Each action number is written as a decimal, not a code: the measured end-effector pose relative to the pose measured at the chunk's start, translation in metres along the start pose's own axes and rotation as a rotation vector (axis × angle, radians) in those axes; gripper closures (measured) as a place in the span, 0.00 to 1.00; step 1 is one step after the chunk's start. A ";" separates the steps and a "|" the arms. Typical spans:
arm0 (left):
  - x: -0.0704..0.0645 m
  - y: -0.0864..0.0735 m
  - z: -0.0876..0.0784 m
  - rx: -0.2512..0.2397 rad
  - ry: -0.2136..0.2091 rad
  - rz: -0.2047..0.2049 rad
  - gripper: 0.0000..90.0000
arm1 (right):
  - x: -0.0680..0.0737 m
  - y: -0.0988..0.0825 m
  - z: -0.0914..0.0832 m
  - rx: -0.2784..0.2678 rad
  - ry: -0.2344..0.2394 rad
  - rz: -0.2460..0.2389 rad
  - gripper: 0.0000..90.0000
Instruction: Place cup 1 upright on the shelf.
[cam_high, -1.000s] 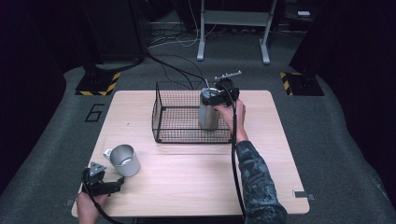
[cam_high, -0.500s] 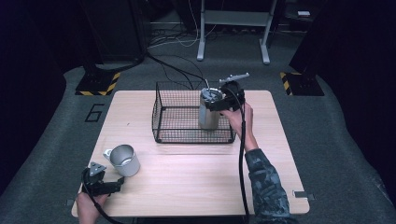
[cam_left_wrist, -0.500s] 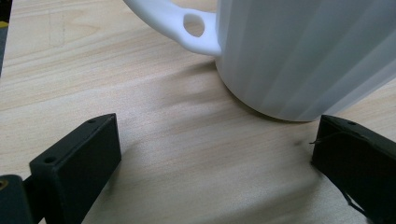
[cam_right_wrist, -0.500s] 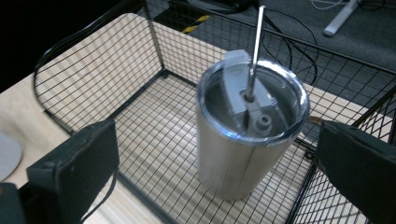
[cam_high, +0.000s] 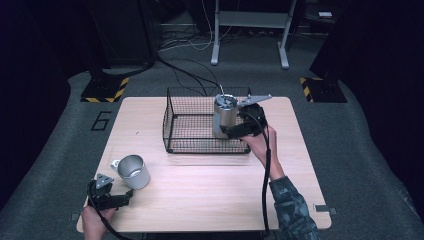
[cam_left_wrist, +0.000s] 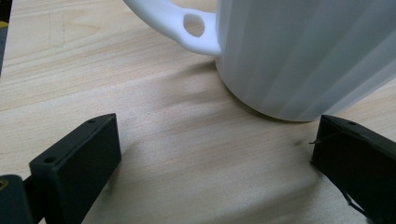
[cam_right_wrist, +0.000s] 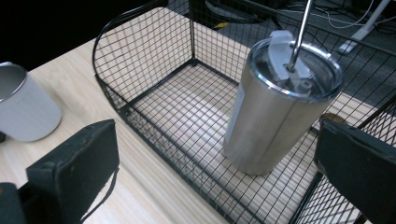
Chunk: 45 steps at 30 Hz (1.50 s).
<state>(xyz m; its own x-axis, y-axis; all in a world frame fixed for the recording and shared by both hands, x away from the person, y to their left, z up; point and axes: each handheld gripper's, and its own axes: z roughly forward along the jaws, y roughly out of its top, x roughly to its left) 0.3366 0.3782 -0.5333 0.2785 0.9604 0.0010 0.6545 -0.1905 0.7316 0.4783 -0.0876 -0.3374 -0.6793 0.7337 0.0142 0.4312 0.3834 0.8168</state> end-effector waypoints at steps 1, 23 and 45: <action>0.000 0.000 0.000 0.000 0.000 0.000 0.01 | 0.002 -0.003 -0.001 0.001 0.002 0.001 0.00; 0.000 0.000 0.000 -0.001 0.001 -0.001 0.01 | 0.023 -0.111 -0.004 0.052 0.047 0.013 0.00; 0.000 0.000 0.000 0.004 -0.001 -0.001 0.01 | -0.005 -0.207 -0.006 0.106 -0.044 0.162 0.00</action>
<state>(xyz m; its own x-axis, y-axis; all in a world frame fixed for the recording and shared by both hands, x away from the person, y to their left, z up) 0.3369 0.3782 -0.5330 0.2784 0.9605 0.0000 0.6576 -0.1906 0.7289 0.3894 -0.1740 -0.5030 -0.5704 0.8135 0.1137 0.5943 0.3132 0.7407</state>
